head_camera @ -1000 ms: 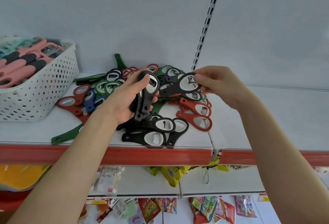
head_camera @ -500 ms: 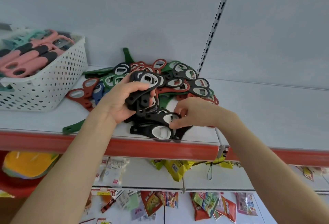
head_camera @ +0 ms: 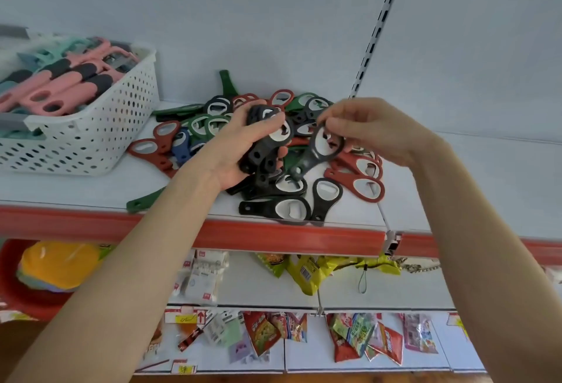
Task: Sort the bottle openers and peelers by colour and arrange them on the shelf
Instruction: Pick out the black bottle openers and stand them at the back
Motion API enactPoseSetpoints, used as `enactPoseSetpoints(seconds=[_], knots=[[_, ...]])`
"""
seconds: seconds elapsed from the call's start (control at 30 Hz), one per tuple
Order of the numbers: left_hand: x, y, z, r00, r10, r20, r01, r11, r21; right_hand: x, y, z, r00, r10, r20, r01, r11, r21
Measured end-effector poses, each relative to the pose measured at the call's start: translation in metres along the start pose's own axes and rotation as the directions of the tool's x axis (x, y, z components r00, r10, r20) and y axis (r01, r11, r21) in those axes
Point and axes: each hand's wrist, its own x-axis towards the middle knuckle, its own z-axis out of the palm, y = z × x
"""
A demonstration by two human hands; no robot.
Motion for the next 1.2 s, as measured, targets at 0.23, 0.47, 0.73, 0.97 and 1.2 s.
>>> enactPoseSetpoints(seconds=[0.23,0.47,0.73,0.97,1.2], knots=[[-0.003,-0.013,0.016,0.988,-0.064,0.143,0.064,0.998,0.007,0.016,-0.006,0.040,0.978,-0.078,-0.195,0.068,0.996,-0.062],[0.000,-0.014,0.014,0.987,-0.082,0.136,0.084,0.996,-0.007,-0.016,0.006,0.024,0.961,0.155,-0.229,-0.254,0.822,-0.509],[0.005,-0.018,0.015,0.981,-0.090,0.172,0.098,0.994,-0.042,-0.026,0.016,0.043,0.914,0.387,-0.123,-0.352,0.602,-0.717],[0.005,-0.022,0.011,0.971,-0.109,0.210,0.113,0.994,-0.004,-0.020,0.023,0.046,0.908,0.390,-0.157,-0.411,0.746,-0.524],[0.009,-0.024,0.013,0.984,-0.132,0.123,0.129,0.991,0.034,-0.013,0.028,0.053,0.914,0.347,-0.211,-0.401,0.695,-0.597]])
